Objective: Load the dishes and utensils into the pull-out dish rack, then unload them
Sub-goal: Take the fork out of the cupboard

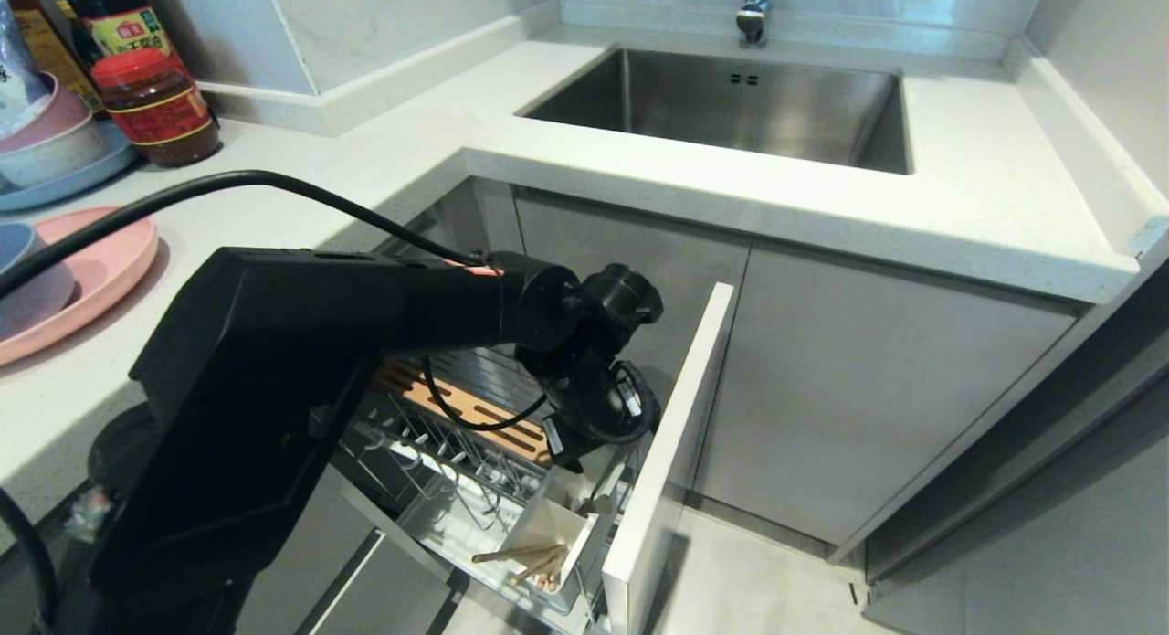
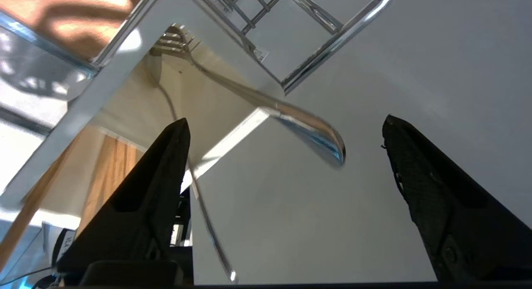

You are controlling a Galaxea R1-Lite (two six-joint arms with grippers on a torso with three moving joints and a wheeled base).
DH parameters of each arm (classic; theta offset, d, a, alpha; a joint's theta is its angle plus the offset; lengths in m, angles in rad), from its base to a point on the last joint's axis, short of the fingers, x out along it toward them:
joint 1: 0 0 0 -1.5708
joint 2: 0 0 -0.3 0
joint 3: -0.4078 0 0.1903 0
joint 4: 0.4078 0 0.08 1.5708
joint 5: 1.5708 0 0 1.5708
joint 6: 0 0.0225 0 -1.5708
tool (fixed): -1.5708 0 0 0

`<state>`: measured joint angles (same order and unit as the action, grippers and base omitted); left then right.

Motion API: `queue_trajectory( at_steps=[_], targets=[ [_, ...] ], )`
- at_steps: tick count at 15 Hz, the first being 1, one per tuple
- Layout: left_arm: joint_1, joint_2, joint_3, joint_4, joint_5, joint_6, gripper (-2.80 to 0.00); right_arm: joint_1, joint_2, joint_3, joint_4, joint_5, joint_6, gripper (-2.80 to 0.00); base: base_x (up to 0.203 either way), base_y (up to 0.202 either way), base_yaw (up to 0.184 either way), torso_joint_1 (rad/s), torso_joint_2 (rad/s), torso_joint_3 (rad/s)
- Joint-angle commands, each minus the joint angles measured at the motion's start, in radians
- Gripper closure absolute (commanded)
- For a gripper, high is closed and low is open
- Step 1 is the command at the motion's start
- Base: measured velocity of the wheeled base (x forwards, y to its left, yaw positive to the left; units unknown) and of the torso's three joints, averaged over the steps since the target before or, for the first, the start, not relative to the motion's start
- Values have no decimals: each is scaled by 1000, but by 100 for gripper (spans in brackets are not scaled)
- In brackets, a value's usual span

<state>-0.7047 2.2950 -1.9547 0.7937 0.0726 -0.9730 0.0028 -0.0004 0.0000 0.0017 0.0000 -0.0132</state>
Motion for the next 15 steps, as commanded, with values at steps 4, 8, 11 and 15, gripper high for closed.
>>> queue_trajectory(
  at_steps=[4, 8, 11, 15],
  targets=[
    [-2, 32, -1, -2, -16, -6, -280, 0, 0, 0, 0, 0, -1, 0, 0, 0, 0, 0, 0, 0],
    [-3, 32, -1, -2, -22, -6, -280, 0, 0, 0, 0, 0, -1, 0, 0, 0, 0, 0, 0, 0],
    [-2, 32, -3, -2, -22, -6, -280, 0, 0, 0, 0, 0, -1, 0, 0, 0, 0, 0, 0, 0],
    [-2, 31, -3, -2, -23, -4, 0, 0, 0, 0, 0, 0, -1, 0, 0, 0, 0, 0, 0, 0]
  ],
)
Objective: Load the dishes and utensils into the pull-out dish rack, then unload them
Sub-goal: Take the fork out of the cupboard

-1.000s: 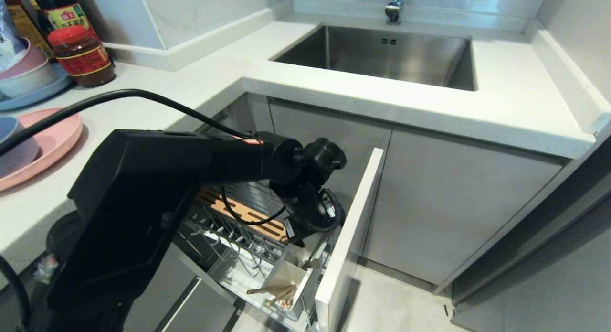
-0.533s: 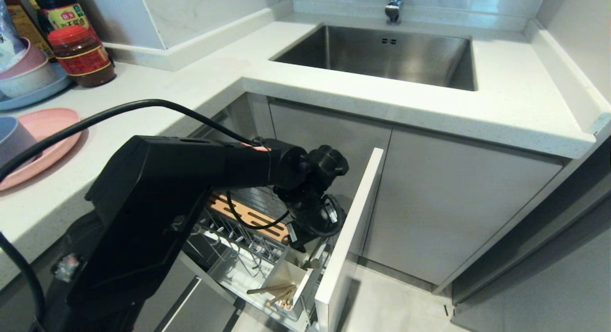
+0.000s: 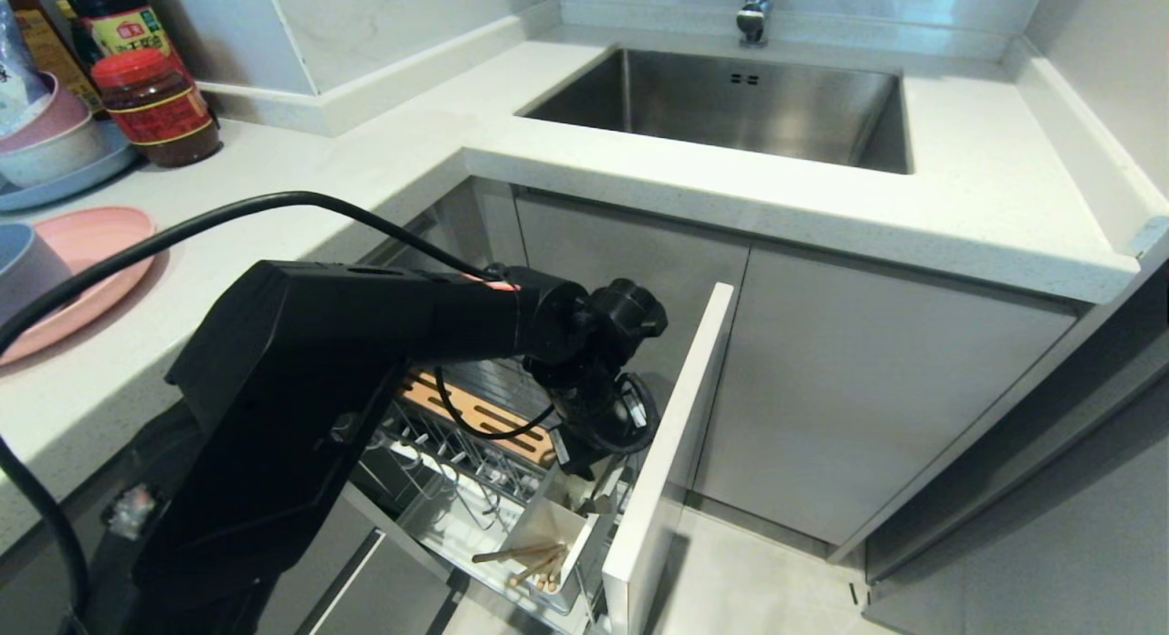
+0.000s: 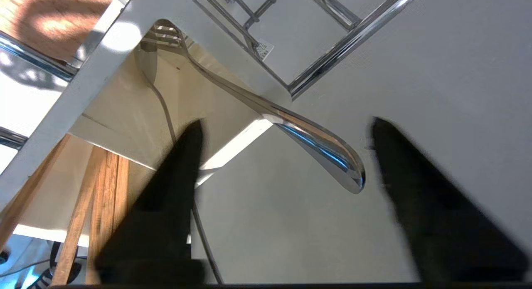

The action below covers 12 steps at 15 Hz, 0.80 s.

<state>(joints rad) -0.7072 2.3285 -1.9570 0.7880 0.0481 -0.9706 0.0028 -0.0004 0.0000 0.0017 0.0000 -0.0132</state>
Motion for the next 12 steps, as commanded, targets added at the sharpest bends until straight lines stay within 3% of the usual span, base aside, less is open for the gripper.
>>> queue_trajectory(
  at_steps=[1, 12],
  targets=[
    [0, -5, 0, 5, 1, -5, 0, 0, 0, 0, 0, 0, -1, 0, 0, 0, 0, 0, 0, 0],
    [-1, -17, 0, 7, -1, -2, 0, 0, 0, 0, 0, 0, -1, 0, 0, 0, 0, 0, 0, 0]
  ],
)
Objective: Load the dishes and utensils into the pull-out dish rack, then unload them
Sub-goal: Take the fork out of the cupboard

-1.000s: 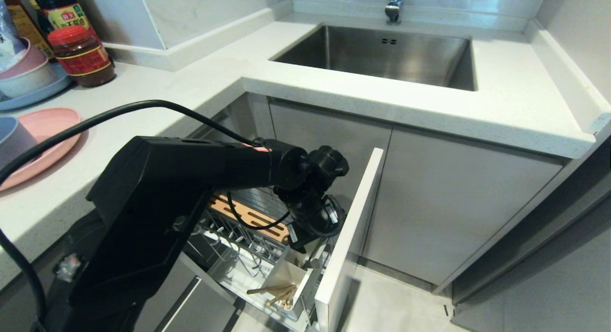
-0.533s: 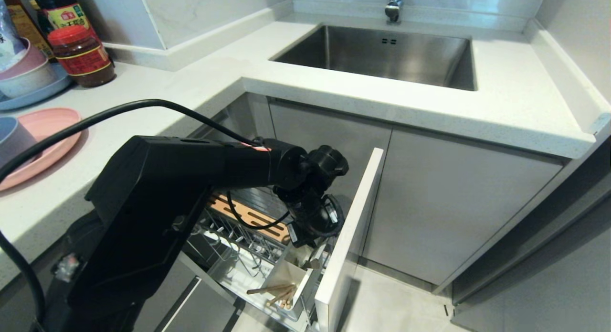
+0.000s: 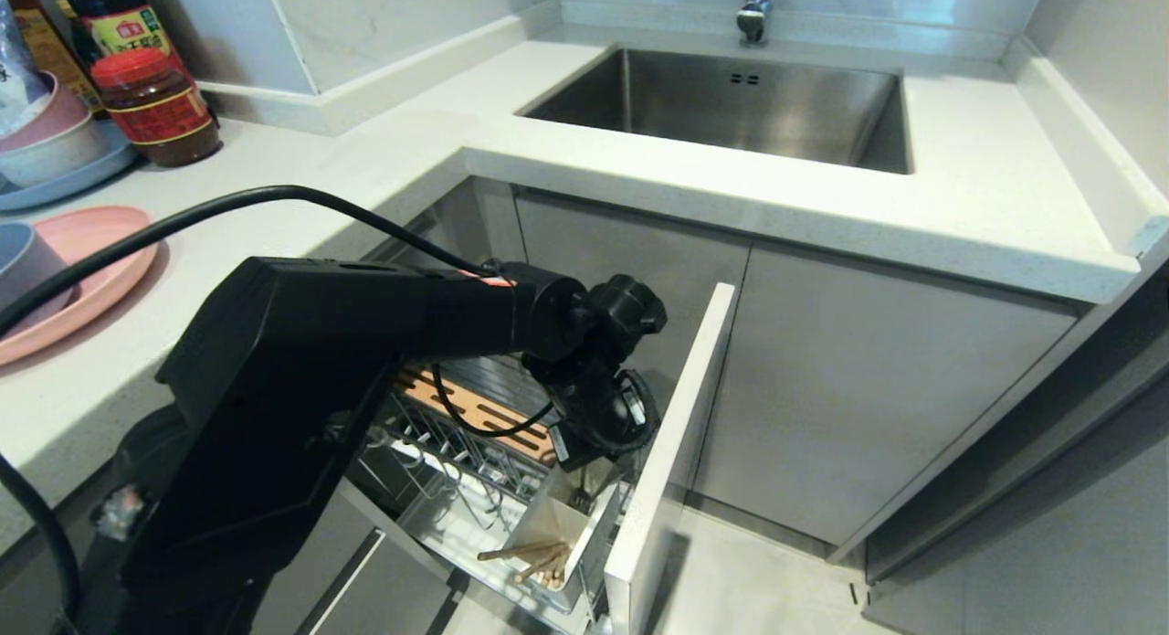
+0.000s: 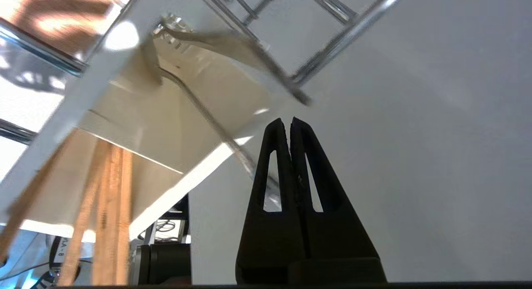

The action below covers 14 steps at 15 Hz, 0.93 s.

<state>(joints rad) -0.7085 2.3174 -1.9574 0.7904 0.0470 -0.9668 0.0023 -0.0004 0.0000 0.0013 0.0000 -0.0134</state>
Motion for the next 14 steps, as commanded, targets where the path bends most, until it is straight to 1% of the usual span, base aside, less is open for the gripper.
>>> queue_trajectory(
  at_steps=[1, 7, 9, 11, 12, 14],
  targets=[
    [0, -9, 0, 6, 2, -4, 0, 1, 0, 0, 0, 0, 0, 0, 0, 0, 0, 0, 0, 0],
    [-2, -112, 1, 29, 16, -10, 0, 1, 0, 0, 0, 0, 0, 0, 0, 0, 0, 0, 0, 0],
    [0, -137, 0, 38, 36, -14, 0, 1, 0, 0, 0, 0, 0, 0, 0, 0, 0, 0, 0, 0],
    [3, -142, 0, 37, 61, -35, 0, 1, 0, 0, 0, 0, 0, 0, 0, 0, 0, 0, 0, 0],
    [4, -138, 0, 38, 71, -35, -280, 1, 0, 0, 0, 0, 0, 0, 0, 0, 0, 0, 0, 0],
    [6, -132, -1, 33, 73, -36, -280, 1, 0, 0, 0, 0, 0, 0, 0, 0, 0, 0, 0, 0]
  ],
)
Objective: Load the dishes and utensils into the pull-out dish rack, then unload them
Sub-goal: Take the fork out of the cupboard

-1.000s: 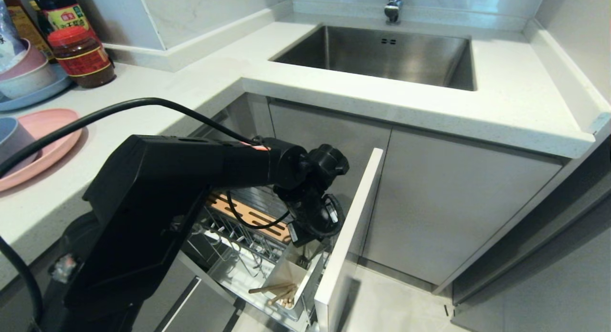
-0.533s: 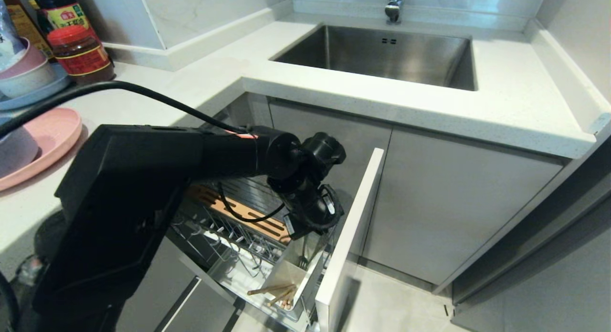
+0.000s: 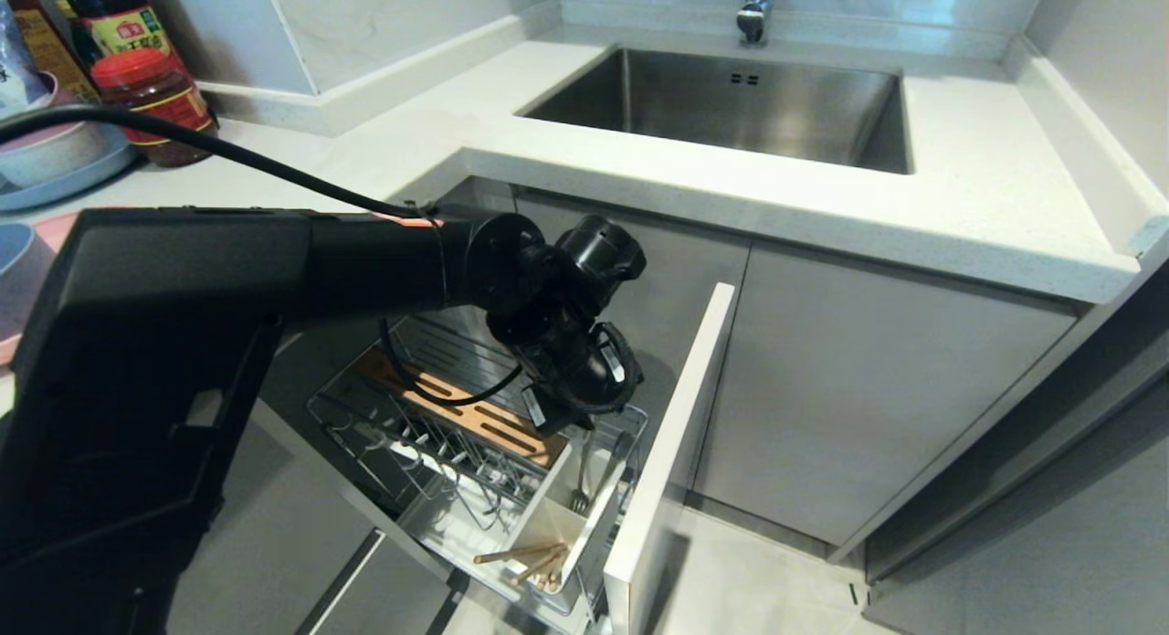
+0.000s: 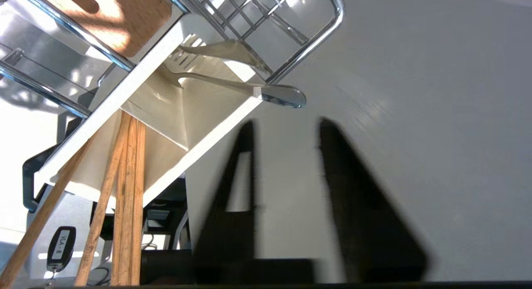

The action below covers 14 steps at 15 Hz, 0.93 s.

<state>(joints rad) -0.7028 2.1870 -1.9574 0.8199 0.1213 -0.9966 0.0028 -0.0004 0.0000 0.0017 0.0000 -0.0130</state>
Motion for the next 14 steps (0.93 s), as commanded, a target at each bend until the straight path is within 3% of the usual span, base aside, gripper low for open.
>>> queue_trajectory(
  at_steps=[1, 5, 14],
  targets=[
    [8, 5, -1, 1, 9, -7, -280, 0, 0, 0, 0, 0, -1, 0, 0, 0, 0, 0, 0, 0],
    [19, 39, -3, -14, 52, -5, -280, 0, 0, 0, 0, 0, -1, 0, 0, 0, 0, 0, 0, 0],
    [38, 112, -4, -72, 77, -40, -280, 0, 0, 0, 0, 0, -1, 0, 0, 0, 0, 0, 0, 0]
  ],
)
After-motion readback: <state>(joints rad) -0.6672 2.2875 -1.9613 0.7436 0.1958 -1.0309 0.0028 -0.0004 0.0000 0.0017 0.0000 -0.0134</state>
